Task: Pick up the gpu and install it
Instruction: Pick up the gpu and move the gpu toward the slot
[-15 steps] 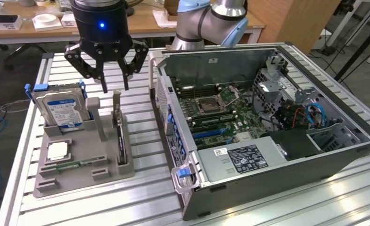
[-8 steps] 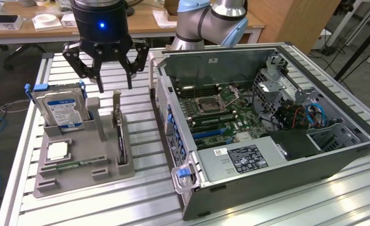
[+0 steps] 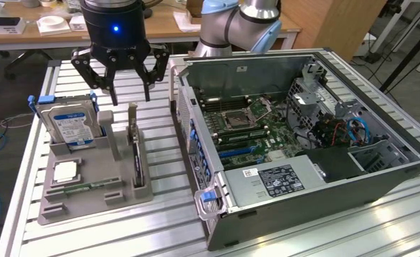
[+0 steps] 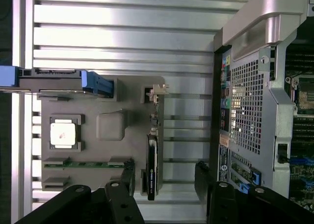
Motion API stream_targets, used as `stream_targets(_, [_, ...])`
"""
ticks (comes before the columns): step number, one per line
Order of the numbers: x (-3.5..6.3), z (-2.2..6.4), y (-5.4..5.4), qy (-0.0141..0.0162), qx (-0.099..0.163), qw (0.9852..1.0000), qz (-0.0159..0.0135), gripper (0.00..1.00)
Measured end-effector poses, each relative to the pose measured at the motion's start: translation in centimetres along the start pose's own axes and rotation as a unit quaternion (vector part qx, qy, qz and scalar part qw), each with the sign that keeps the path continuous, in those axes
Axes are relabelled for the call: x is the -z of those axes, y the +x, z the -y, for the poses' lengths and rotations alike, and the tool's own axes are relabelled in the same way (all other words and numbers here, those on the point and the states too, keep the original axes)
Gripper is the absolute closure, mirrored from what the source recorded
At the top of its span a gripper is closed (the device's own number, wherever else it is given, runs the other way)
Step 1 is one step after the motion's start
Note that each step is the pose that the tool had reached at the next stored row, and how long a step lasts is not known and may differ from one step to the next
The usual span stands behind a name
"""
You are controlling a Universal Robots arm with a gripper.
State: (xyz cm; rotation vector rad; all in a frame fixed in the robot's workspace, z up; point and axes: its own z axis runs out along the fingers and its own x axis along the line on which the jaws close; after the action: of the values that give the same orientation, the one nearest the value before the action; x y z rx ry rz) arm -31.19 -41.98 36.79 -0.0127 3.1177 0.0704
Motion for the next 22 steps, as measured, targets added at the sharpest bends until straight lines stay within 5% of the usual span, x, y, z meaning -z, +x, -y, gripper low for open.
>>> stream_targets(22, [-2.23, 0.30, 0.1, 0.0000, 0.000, 1.0000, 0.0000, 0.40])
